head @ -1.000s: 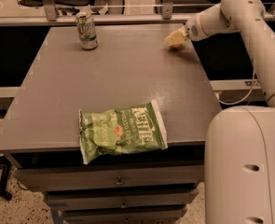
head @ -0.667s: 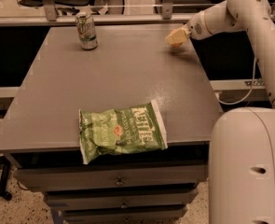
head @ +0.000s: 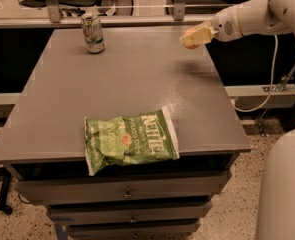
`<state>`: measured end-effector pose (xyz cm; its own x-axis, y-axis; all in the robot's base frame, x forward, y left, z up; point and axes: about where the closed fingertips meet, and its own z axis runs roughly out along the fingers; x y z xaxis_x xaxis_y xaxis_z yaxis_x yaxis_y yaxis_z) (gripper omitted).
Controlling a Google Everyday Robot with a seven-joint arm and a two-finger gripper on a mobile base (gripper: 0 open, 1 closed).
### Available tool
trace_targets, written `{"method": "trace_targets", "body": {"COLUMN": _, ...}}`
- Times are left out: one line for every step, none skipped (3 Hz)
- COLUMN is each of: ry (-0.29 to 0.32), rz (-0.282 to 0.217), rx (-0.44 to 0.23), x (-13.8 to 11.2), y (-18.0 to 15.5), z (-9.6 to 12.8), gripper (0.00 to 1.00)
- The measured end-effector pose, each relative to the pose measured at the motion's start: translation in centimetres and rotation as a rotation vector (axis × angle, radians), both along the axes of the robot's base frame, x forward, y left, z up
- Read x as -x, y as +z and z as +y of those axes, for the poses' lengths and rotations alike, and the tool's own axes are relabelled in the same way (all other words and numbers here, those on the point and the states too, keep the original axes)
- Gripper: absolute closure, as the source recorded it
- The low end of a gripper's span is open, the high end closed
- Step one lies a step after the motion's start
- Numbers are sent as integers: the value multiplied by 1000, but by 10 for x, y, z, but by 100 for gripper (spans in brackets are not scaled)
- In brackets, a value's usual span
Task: Move orange near green jalapeno chip bag
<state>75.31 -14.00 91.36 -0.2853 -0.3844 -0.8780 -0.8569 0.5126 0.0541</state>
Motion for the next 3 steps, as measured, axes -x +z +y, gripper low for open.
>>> {"method": "trace_targets", "body": {"ry": 95, "rz": -3, "rx": -64, "x": 57, "y": 16, "z": 11, "gripper": 100}}
{"method": "trace_targets", "body": {"ry": 186, "rz": 13, "rx": -118, "x": 115, "y": 22, "z": 28, "gripper": 100}}
{"method": "trace_targets", "body": {"ry": 267, "rz": 28, "rx": -145, "x": 167, "y": 22, "z": 41, "gripper": 100}}
